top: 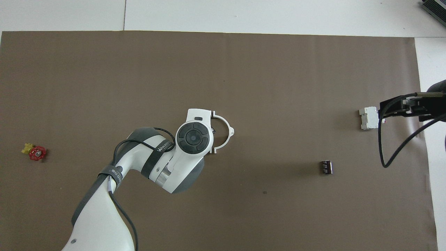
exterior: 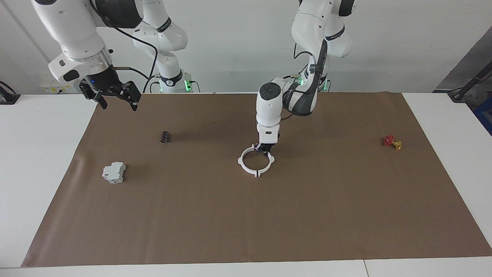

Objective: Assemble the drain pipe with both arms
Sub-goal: 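Press the held half onto the placed half to close a ring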

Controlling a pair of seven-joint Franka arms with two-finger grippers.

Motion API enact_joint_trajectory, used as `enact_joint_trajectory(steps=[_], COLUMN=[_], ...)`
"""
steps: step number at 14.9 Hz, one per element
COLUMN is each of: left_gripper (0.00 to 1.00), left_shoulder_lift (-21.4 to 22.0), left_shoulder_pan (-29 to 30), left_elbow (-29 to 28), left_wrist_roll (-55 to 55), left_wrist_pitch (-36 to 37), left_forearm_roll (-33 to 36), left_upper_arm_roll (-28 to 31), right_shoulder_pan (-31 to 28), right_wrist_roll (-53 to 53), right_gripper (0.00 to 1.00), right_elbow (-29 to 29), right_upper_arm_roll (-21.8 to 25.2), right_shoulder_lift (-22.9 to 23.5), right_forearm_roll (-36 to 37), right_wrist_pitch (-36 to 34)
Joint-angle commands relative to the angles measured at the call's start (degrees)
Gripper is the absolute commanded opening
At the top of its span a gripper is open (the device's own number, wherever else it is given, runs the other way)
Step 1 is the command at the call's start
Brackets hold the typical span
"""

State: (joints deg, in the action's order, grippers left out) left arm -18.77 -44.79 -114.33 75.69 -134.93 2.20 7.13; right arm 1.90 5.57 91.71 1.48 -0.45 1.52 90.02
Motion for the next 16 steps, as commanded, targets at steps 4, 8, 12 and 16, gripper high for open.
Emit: enact_joint_trajectory(steps=[4, 8, 12, 16], left_gripper=[0.0, 0.0, 0.0, 1.0], left_shoulder_lift=[0.6, 0.6, 0.6, 0.6], left_shoulder_pan=[-1.8, -1.8, -1.8, -1.7], left_elbow=[-1.0, -1.0, -1.0, -1.0], left_wrist_roll=[1.9, 1.9, 1.9, 1.7], left_wrist_pitch=[-0.9, -0.9, -0.9, -1.0], left_forearm_roll=[1.4, 1.4, 1.4, 1.4], left_upper_arm_roll=[0.9, 0.9, 0.9, 0.9], right_shoulder_pan=[-0.5, -0.5, -0.5, -0.5], right_wrist_roll=[-1.0, -1.1, -1.0, -1.0], right_gripper=[1.0, 1.0, 1.0, 1.0], right_elbow=[-0.6, -0.6, -0.6, -0.6], right_upper_arm_roll=[-0.2, -0.2, -0.2, -0.2], right_shoulder_lift=[0.2, 0.2, 0.2, 0.2], right_forearm_roll=[-0.1, -0.1, -0.1, -0.1], right_wrist_pitch=[-1.0, -1.0, -1.0, -1.0])
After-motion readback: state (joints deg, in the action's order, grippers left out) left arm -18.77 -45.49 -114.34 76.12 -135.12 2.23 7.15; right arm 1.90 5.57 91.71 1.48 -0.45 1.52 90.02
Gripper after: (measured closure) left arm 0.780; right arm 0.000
